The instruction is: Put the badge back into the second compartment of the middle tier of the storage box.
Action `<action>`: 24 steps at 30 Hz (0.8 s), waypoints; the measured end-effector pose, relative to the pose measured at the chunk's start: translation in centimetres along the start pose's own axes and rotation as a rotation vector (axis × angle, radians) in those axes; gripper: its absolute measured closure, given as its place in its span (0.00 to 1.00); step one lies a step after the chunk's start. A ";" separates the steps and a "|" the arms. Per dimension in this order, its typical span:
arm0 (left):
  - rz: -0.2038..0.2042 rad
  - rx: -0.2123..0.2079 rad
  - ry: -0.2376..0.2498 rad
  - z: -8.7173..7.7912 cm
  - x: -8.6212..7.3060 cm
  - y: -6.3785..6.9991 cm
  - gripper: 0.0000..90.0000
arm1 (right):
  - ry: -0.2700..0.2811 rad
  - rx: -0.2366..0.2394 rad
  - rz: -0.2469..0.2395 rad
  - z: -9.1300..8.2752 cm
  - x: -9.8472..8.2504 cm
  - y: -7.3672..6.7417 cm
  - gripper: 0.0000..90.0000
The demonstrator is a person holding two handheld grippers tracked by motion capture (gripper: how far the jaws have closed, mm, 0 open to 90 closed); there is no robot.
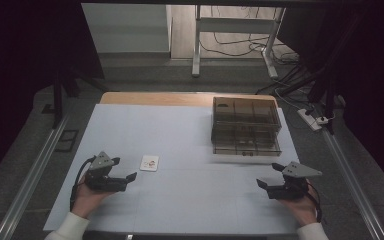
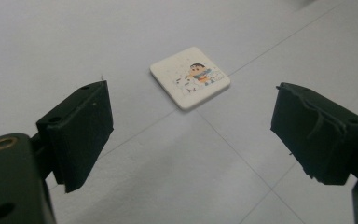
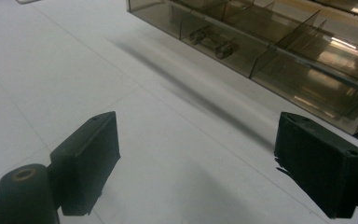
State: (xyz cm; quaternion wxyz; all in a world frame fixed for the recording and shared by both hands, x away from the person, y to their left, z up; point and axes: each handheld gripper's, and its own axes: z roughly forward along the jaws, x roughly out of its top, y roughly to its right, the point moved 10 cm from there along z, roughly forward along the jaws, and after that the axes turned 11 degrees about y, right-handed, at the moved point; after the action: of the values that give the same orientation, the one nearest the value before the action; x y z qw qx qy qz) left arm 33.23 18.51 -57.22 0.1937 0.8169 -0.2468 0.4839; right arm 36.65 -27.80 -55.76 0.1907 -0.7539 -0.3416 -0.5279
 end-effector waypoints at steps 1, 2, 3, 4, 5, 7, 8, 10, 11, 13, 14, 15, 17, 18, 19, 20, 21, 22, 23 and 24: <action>0.002 0.001 -0.001 0.0 0.0 0.0 0.14 | -0.004 -0.001 -0.005 0.0 -0.1 -0.1 0.15; 0.004 0.001 0.000 0.0 0.0 0.0 0.14 | -0.007 0.000 -0.010 0.0 -0.1 -0.1 0.16; 0.004 0.000 0.001 0.0 0.1 0.0 0.14 | -0.006 -0.003 -0.011 0.0 -0.1 -0.1 0.16; 0.005 -0.001 0.003 0.0 0.1 0.0 0.14 | -0.003 -0.008 -0.009 0.0 -0.1 -0.1 0.16; 0.006 -0.001 0.005 0.0 0.1 0.0 0.14 | -0.002 -0.002 -0.005 -0.1 0.0 -0.2 0.16; 0.007 -0.001 0.007 -0.1 0.2 0.0 0.14 | 0.004 0.001 0.001 -0.1 0.0 -0.2 0.16; 0.005 -0.002 0.010 -0.1 0.2 0.0 0.14 | 0.001 -0.001 0.000 -0.2 0.0 -0.2 0.16; 0.006 -0.001 0.009 -0.1 0.3 -0.1 0.14 | -0.001 0.000 -0.003 -0.2 -0.1 -0.1 0.16; 0.007 -0.002 0.008 0.0 0.3 -0.1 0.14 | 0.000 0.004 -0.003 -0.1 -0.1 -0.2 0.16; 0.009 -0.002 0.009 0.0 0.3 -0.1 0.14 | -0.001 0.005 -0.007 -0.1 -0.1 -0.2 0.16; 0.011 -0.002 0.008 0.0 0.3 -0.1 0.14 | -0.001 0.005 -0.007 -0.1 -0.1 -0.2 0.16; 0.010 -0.003 0.004 0.1 0.3 -0.1 0.14 | -0.001 0.000 -0.007 -0.2 -0.1 -0.1 0.17; 0.013 -0.001 0.003 0.1 0.3 -0.1 0.14 | 0.001 0.003 -0.004 -0.2 -0.1 -0.1 0.17; 0.013 -0.001 0.003 0.1 0.3 -0.1 0.14 | 0.003 0.003 -0.004 -0.1 -0.1 -0.1 0.17; 0.015 -0.001 0.004 0.1 0.3 -0.1 0.14 | 0.001 0.004 -0.005 -0.1 -0.1 -0.1 0.17; 0.015 -0.001 0.005 0.1 0.3 0.0 0.14 | 0.001 0.004 -0.006 -0.1 -0.1 -0.1 0.17; 0.015 -0.002 0.006 0.0 0.3 0.0 0.14 | 0.003 0.004 -0.007 -0.1 -0.1 -0.1 0.17; 0.015 -0.002 0.006 -0.1 0.3 0.0 0.14 | 0.003 0.003 -0.010 0.0 -0.1 -0.1 0.17; 0.015 -0.002 0.006 -0.1 0.3 0.0 0.14 | 0.005 0.003 -0.010 0.0 -0.1 -0.1 0.17; 0.015 -0.002 0.006 -0.1 0.3 0.0 0.14 | 0.001 0.003 -0.013 0.0 -0.1 -0.1 0.17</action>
State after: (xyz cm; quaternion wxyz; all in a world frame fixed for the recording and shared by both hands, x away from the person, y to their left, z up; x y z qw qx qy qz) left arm 33.29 18.47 -56.88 0.1917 0.8133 -0.2531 0.4876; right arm 36.56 -27.75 -55.86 0.1884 -0.7512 -0.3471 -0.5289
